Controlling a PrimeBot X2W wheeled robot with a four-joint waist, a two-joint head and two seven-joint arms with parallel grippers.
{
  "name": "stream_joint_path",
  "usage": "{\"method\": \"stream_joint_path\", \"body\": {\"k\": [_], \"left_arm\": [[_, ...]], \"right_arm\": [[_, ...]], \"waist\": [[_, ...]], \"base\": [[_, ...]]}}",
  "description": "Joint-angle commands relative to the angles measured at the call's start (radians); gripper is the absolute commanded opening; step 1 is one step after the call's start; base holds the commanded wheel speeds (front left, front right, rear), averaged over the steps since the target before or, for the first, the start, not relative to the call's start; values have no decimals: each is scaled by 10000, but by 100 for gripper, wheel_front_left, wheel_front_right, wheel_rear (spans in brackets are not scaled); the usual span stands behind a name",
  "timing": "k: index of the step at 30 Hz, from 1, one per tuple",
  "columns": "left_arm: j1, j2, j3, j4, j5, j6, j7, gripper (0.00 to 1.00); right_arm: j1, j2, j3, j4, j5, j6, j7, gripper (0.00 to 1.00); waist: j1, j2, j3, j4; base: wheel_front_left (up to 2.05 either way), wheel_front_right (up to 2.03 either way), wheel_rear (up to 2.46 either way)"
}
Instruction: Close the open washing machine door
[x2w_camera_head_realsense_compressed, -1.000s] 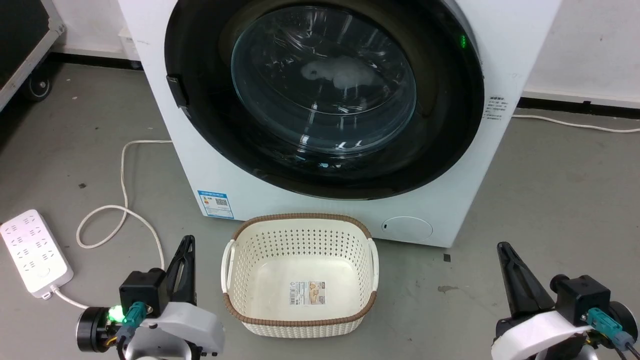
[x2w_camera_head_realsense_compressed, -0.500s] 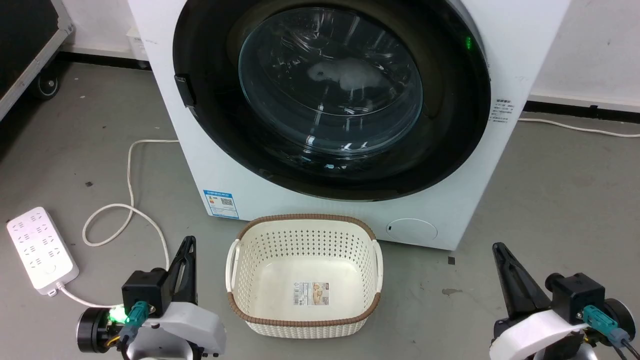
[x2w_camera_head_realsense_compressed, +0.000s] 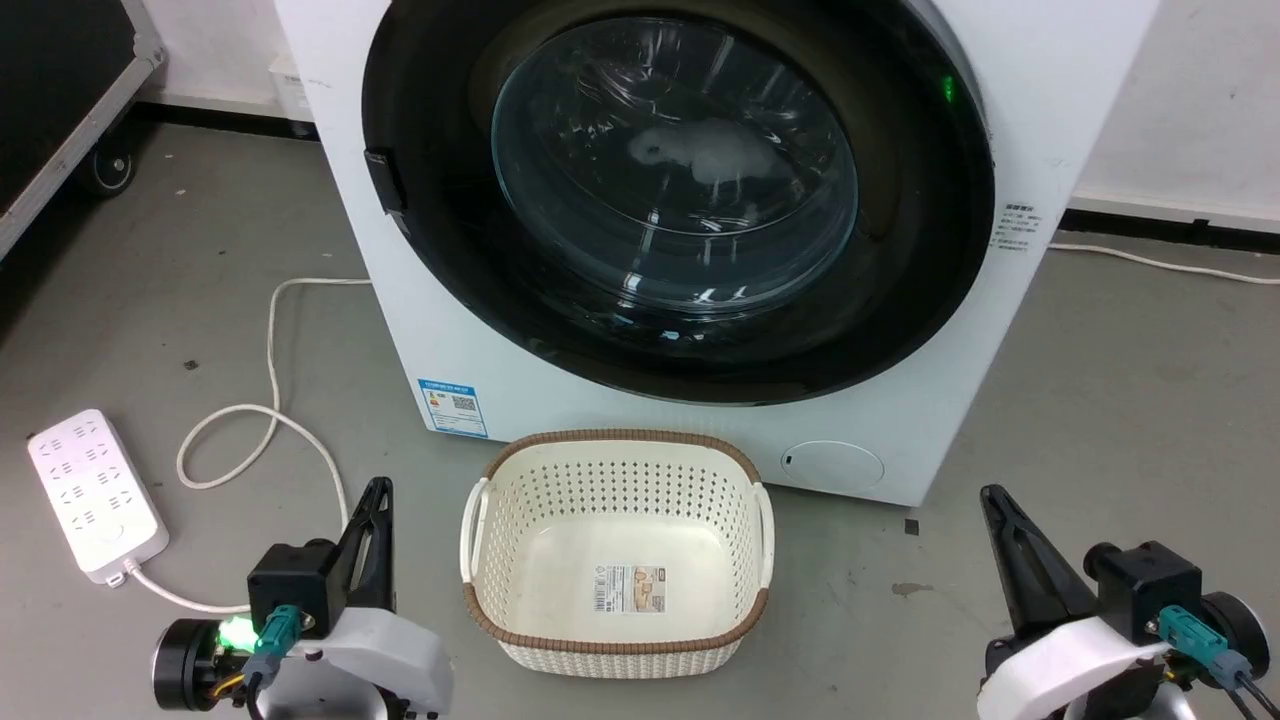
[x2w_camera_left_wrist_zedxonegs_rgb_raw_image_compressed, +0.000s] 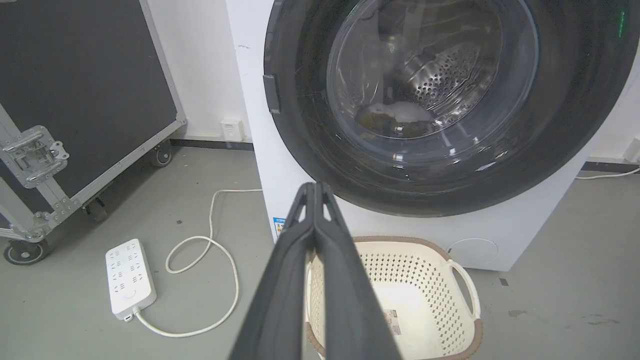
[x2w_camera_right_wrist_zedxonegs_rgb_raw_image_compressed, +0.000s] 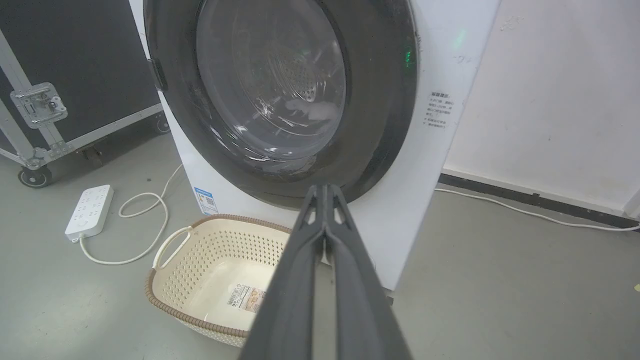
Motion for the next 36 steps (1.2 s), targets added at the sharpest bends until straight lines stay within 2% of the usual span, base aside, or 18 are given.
{"method": "stream_joint_path", "body": {"k": [1, 36], "left_arm": [[182, -70, 43, -102, 107, -44, 50, 0], [394, -239, 143, -457, 459, -57, 398, 0]], "right_arm": [[73, -24, 20, -93, -91, -6, 71, 0], [89, -29, 80, -296, -331, -7, 488, 0]], "waist": [[0, 0, -7, 22], [0, 0, -75, 254]], "base": [[0, 0, 0], [0, 0, 0]]}}
